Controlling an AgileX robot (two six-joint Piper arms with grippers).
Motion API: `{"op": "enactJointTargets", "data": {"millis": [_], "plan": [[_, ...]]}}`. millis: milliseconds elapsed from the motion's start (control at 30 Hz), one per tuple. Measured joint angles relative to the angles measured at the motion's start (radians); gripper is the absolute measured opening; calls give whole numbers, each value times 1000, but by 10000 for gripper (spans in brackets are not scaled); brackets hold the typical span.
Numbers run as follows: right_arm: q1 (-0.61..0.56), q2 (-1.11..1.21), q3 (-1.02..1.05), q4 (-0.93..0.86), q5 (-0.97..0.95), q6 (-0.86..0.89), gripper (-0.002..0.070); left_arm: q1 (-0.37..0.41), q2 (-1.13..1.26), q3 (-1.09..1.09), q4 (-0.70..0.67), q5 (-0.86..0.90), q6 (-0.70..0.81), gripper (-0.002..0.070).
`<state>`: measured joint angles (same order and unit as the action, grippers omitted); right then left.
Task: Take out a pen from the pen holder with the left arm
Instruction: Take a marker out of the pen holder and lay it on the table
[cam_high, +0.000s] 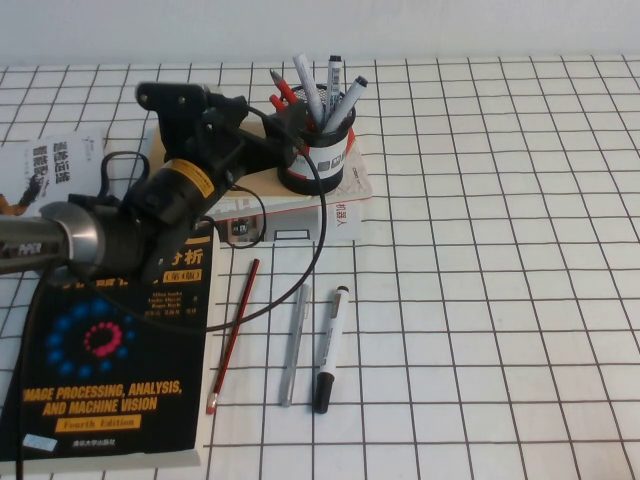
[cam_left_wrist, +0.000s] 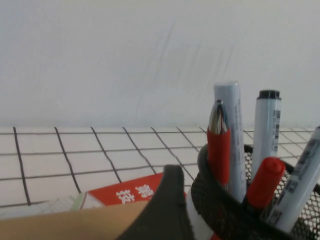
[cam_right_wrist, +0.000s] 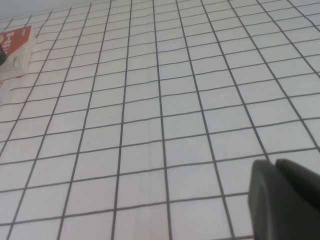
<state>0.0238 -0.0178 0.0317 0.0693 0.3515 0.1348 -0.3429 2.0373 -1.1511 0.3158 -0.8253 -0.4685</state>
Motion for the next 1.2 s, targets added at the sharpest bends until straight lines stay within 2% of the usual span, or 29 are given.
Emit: {"op": "enactJointTargets", "data": {"millis": [67, 267, 333, 467, 867, 967, 1033, 1167, 1200], "plan": [[0, 0, 0, 0, 0, 0, -16, 0, 0, 0, -4, -25, 0, 601], [0, 0, 0, 0, 0, 0, -16, 2, 9, -2, -10, -67, 2, 402], [0, 0, 0, 0, 0, 0, -16, 2, 21, -5, -10, -80, 2, 358], [0, 0, 0, 0, 0, 0, -16, 2, 50, -34, -10, -82, 2, 326], [0, 0, 0, 0, 0, 0, -16, 2, 92, -77, -10, -87, -29, 318], [0, 0, 0, 0, 0, 0, -17, 0, 94, -79, -8, -87, -34, 294], [0, 0, 0, 0, 0, 0, -16, -2, 93, -79, -8, -87, -36, 245], [0, 0, 0, 0, 0, 0, -16, -2, 100, -82, -8, -87, -37, 81], [0, 0, 0, 0, 0, 0, -16, -2, 100, -84, -8, -87, -37, 57]]}}
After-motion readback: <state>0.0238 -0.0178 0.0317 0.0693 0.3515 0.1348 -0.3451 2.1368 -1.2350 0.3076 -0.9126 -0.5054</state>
